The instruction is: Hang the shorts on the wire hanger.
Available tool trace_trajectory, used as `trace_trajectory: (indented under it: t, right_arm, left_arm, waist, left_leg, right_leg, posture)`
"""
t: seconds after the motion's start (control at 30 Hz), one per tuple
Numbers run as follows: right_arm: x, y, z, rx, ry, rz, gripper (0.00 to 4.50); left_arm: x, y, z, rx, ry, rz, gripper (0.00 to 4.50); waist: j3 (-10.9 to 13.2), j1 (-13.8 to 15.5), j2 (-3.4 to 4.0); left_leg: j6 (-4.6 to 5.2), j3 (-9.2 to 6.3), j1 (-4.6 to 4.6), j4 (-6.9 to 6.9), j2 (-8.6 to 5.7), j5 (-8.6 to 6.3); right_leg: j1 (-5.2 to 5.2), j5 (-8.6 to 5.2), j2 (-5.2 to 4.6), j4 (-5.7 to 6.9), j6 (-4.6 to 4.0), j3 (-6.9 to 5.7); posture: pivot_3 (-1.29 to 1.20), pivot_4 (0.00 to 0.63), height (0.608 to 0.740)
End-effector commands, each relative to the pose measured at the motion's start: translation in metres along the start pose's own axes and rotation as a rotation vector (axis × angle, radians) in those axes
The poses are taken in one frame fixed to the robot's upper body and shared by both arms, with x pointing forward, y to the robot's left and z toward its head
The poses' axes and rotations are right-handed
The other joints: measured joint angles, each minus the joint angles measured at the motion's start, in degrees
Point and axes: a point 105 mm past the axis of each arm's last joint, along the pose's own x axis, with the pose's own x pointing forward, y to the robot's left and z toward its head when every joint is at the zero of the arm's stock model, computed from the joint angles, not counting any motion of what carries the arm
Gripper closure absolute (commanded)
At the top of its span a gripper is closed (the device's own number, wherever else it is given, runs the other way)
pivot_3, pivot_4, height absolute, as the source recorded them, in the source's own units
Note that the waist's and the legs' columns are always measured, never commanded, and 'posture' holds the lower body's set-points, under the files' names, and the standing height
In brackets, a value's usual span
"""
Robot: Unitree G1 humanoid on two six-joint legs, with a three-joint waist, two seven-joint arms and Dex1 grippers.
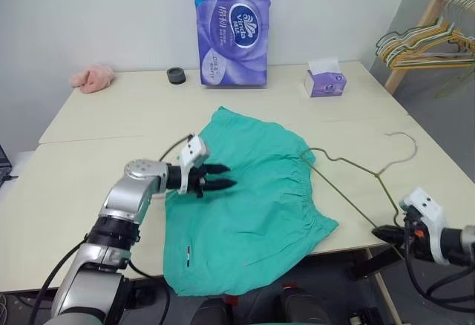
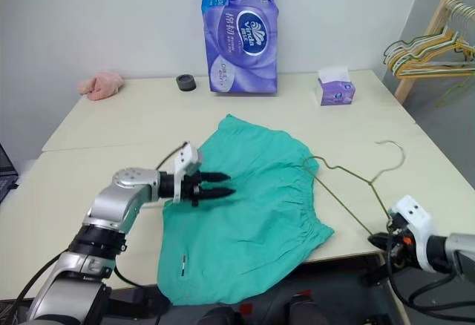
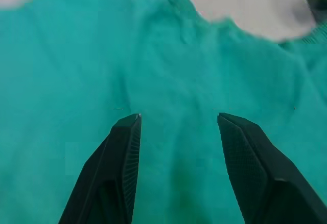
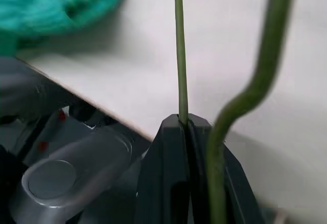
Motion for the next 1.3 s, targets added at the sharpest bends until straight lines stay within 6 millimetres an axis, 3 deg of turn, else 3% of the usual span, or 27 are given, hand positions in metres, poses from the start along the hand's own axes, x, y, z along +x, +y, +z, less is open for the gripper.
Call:
trace_trajectory:
  t: [0.03, 0.2, 0.4, 0.9, 1.03, 1.3]
  right_arm:
    - [-0.008, -0.003, 0.002, 0.027, -0.026, -0.049, 4.5]
    - [-0.004, -0.004, -0.013, 0.102, 0.013, -0.064, 4.5]
    - [0.008, 0.001, -0.016, 0.121, 0.045, -0.031, 4.5]
    - [0.017, 0.011, 0.021, -0.013, 0.016, 0.058, 4.5]
    - [0.015, 0.005, 0.032, -0.047, 0.0, 0.042, 4.5]
    - [0.007, -0.014, 0.046, -0.125, 0.008, -0.008, 4.5]
  left_arm:
    - [0.0, -0.009, 0.023, 0.078, -0.032, -0.045, 2.0]
    - [0.004, -0.015, 0.028, 0.076, -0.052, -0.084, 2.0]
    - [0.006, -0.001, 0.036, 0.144, -0.097, 0.021, 2.0]
    - [0.0, 0.032, 0.067, 0.276, -0.213, 0.278, 2.0]
    - [-0.005, 0.043, 0.075, 0.292, -0.237, 0.339, 2.0]
    - [-0.004, 0.043, 0.074, 0.294, -0.228, 0.314, 2.0]
  waist:
    - [-0.02, -0.01, 0.03]
    - [-0.03, -0.14, 0.07]
    - [-0.03, -0.22, 0.06]
    - [0.0, -0.43, 0.02]
    - [0.0, -0.74, 0.02]
    - [-0.01, -0.95, 0.0]
  left_leg:
    - [0.01, 0.03, 0.04, 0.04, 0.0, 0.01]
    - [0.01, 0.1, 0.15, 0.06, 0.0, 0.01]
    - [0.01, 0.1, 0.1, 0.02, 0.01, 0.01]
    - [0.01, 0.12, 0.1, 0.04, 0.02, 0.01]
    - [0.01, 0.17, 0.1, 0.04, 0.03, 0.01]
    - [0.01, 0.21, 0.09, 0.03, 0.02, 0.01]
  right_leg:
    - [0.06, 0.0, 0.0, 0.0, 0.0, 0.02]
    - [0.15, 0.0, 0.06, -0.01, 0.01, 0.07]
    - [0.08, 0.0, 0.09, -0.02, 0.0, 0.1]
    - [0.05, 0.01, 0.11, 0.0, 0.02, 0.12]
    - [0.04, 0.03, 0.12, 0.01, 0.05, 0.16]
    - [0.02, 0.06, 0.12, -0.03, 0.1, 0.15]
  posture:
    - [-0.17, 0.084, 0.74]
    - [-0.17, 0.081, 0.74]
    - [-0.16, 0.079, 0.74]
    - [-0.13, 0.074, 0.74]
    - [-0.13, 0.071, 0.74]
    - [-0.14, 0.07, 0.74]
